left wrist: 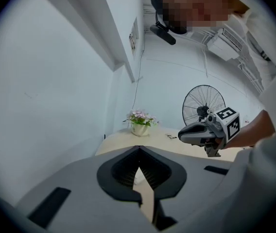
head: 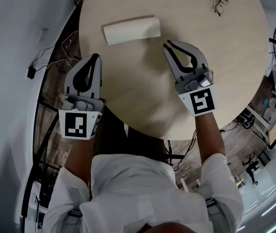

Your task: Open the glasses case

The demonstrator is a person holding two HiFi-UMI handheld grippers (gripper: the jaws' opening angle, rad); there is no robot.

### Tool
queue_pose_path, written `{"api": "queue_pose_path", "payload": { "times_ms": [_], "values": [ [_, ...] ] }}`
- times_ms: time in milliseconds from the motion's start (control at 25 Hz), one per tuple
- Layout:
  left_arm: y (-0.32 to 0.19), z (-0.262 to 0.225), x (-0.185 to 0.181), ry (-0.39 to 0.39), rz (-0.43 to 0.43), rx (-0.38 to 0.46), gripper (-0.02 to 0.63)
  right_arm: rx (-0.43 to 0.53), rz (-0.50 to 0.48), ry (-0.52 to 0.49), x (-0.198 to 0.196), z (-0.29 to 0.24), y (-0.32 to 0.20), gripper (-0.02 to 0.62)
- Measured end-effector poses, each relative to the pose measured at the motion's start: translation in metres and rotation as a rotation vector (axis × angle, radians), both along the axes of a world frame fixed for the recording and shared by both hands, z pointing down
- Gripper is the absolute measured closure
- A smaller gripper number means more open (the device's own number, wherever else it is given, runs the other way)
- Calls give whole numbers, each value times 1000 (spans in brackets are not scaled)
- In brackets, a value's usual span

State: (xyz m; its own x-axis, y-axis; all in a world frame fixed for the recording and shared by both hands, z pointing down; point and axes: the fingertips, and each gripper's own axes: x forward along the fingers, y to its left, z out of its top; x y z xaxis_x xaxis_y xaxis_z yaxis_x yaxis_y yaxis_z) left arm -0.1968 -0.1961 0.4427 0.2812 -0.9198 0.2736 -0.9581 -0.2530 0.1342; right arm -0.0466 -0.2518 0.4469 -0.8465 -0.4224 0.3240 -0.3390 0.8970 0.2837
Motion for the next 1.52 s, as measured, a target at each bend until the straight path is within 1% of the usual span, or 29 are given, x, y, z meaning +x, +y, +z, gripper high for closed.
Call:
{"api": "queue_pose_path", "payload": {
  "times_ms": [120,200,280,480,600,720,920,1320,1520],
  "values": [
    [-2,14,2,-49,10,-1,594,42,-59,38,-5,15,-4,560],
    [-2,24,3,-81,23,-11,594,60,-90,69,-8,25,-8,519],
    [-3,27,5,-92,25,-10,594,75,-108,95,-8,34,-12,494],
    [-13,28,11,-106,31,15,594,131,-161,174,-7,54,-16,479],
    [-16,30,15,-91,36,9,594,159,-179,206,-5,63,-14,475],
    [-20,29,19,-104,38,25,594,193,-188,239,-1,70,-10,474],
    [-20,32,18,-105,34,17,594,241,-201,302,-2,81,-8,474],
    [-17,32,18,-98,40,19,594,268,-211,404,0,95,-15,477],
    [-17,32,16,-90,37,17,594,266,-214,426,2,97,-17,502]
  ]
}}
